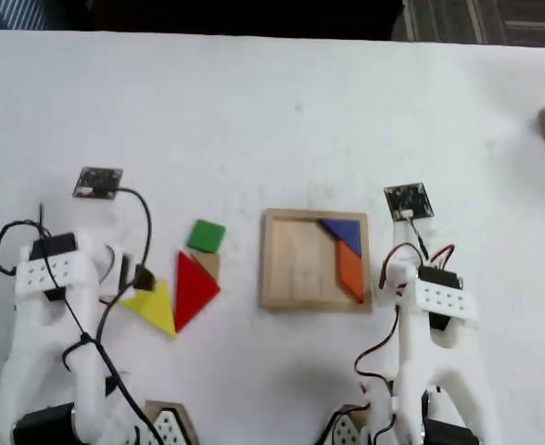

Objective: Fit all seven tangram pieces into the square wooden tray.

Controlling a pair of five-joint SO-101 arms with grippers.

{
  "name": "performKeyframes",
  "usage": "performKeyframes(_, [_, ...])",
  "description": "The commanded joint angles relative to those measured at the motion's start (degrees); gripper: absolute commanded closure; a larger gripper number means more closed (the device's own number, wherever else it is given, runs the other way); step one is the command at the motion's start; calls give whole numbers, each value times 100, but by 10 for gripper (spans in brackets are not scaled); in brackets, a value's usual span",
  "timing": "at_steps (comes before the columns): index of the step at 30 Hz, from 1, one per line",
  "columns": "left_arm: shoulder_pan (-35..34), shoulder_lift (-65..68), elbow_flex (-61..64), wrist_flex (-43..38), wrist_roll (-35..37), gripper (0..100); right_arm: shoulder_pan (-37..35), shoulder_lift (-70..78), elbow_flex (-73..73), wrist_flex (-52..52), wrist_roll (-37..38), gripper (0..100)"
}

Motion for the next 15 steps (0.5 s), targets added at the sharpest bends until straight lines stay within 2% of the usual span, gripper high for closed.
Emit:
performKeyframes(1, [189, 268, -105, -237, 88, 717, -57, -163, -35, -84, -70, 980])
performKeyframes(5, [295, 1376, -580, -554, 88, 718, -57, -163, -35, -84, -70, 980])
performKeyframes(9, [312, 2431, -1398, -290, 88, 749, -57, -163, -35, -84, -70, 980])
performKeyframes(12, [312, 2818, -1785, -105, -53, 806, -57, -163, -35, -84, -70, 980])
performKeyframes(15, [295, 2958, -1916, -105, -53, 812, -57, -163, -35, -84, -70, 980])
